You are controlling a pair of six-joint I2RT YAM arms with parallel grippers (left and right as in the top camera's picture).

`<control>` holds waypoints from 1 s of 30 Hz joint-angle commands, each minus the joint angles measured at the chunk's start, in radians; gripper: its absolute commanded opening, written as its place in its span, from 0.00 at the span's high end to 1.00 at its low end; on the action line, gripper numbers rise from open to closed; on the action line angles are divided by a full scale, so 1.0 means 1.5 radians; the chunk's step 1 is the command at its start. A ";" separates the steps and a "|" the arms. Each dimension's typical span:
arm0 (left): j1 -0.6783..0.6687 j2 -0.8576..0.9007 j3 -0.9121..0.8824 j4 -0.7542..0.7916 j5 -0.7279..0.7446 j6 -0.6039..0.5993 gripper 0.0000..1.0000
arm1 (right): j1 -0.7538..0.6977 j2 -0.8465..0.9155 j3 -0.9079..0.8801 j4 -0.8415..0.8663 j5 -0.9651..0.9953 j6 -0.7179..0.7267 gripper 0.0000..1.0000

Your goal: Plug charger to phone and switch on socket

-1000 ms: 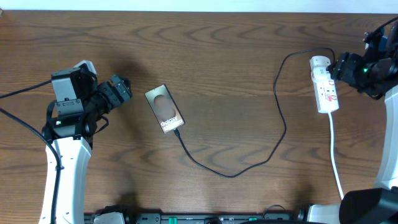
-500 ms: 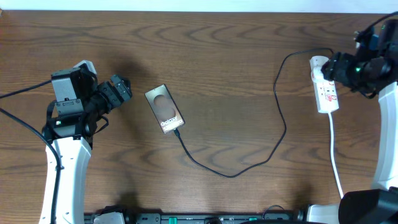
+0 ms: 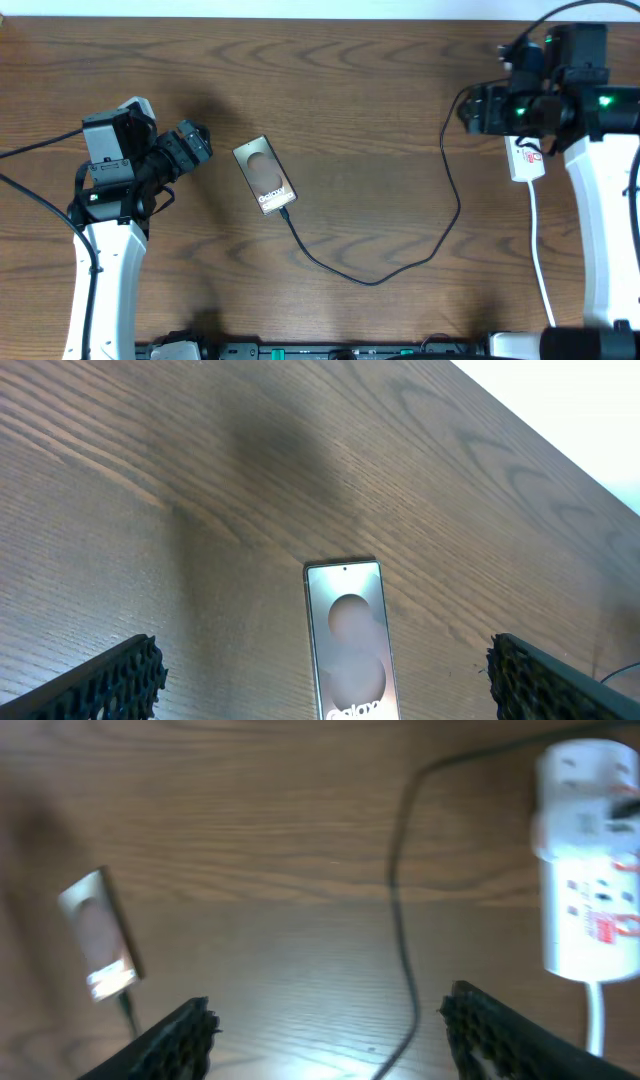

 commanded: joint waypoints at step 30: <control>0.003 -0.001 0.002 -0.002 -0.005 0.007 0.02 | 0.034 -0.437 -0.193 0.186 0.171 -0.089 0.01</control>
